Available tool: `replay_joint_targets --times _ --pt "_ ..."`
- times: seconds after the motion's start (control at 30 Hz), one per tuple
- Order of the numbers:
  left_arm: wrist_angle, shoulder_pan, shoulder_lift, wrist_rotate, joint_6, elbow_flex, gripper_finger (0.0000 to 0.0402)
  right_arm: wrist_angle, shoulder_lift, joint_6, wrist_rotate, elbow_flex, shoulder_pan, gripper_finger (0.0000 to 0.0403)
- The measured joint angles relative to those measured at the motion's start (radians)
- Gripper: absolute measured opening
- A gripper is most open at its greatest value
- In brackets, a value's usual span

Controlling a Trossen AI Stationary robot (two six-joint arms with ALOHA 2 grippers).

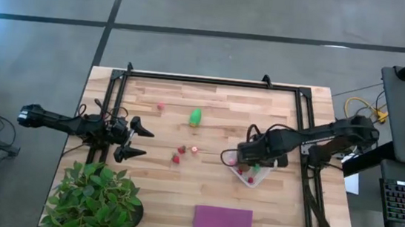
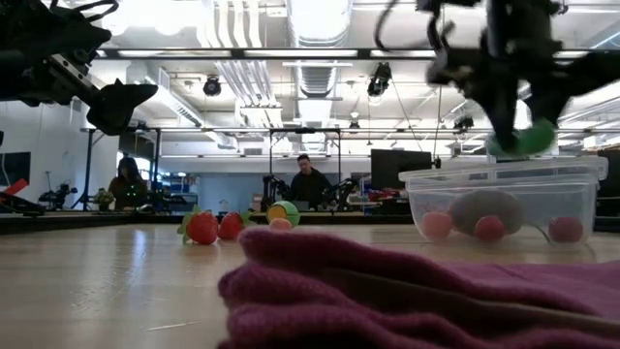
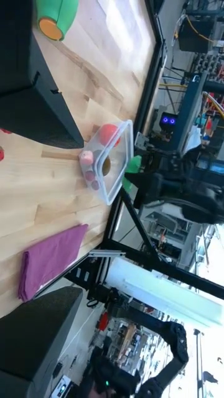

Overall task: Pick and placing Produce into tupperware
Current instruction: Put the green peas into the transparent bin, then put the bottom pink peach into the transparent bin

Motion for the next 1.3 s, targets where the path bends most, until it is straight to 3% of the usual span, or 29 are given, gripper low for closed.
replay_joint_targets --times 0.23,0.53,0.67,0.8,0.93,1.1,1.3 --pt "0.000 0.000 0.000 0.000 0.000 0.000 0.0367 0.086 -0.002 -0.145 -0.001 -0.069 -0.001 0.0157" --pt "0.000 0.000 0.000 0.000 0.000 0.000 0.0367 0.124 -0.002 -0.208 0.028 -0.093 -0.001 0.0267" --pt "0.000 0.000 0.000 0.000 0.000 0.000 0.0367 0.246 -0.002 -0.422 0.143 -0.009 0.003 0.0292" --pt "0.000 0.000 0.001 0.000 0.000 0.000 0.0367 0.324 0.026 -0.698 0.232 0.093 -0.029 0.0290" --pt "0.001 0.000 0.000 0.000 0.000 0.000 0.0367 0.423 0.108 -1.019 0.123 0.178 -0.091 0.0277" --pt "0.001 0.000 0.002 0.000 0.000 0.000 0.0367 0.413 0.307 -1.350 -0.002 0.295 -0.153 0.0260" --pt "-0.001 0.000 0.000 0.000 0.000 0.000 0.0367 0.390 0.512 -1.632 -0.053 0.447 -0.160 0.0243"
